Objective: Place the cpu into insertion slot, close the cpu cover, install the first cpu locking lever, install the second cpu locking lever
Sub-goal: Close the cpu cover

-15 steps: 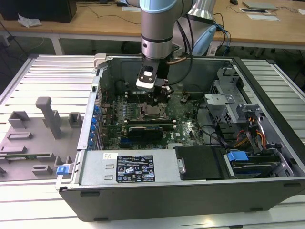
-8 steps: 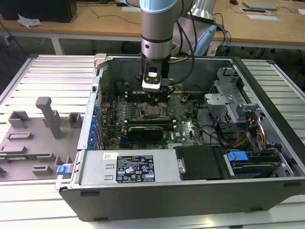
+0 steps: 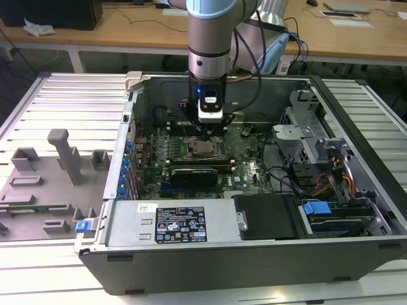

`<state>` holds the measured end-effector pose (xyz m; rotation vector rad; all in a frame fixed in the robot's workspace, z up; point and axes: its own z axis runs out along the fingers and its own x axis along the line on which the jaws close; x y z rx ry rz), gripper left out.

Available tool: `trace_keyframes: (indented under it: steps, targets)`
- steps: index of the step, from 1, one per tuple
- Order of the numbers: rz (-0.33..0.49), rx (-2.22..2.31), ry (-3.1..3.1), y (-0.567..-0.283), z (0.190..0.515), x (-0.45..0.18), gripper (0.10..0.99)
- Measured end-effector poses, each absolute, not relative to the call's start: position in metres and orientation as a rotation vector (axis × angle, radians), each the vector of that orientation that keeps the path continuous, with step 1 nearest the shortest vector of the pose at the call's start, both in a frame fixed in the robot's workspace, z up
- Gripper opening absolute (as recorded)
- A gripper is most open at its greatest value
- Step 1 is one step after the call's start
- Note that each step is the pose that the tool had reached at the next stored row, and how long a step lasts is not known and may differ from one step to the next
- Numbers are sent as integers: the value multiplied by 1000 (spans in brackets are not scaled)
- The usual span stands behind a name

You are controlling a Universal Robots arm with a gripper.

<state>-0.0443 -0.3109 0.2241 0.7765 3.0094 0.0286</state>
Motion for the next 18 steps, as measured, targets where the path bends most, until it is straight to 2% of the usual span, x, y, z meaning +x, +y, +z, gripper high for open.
trace_keyframes:
  steps: [18]
  targets:
    - [20, 107, 3125, -311, 223, -44, 106]
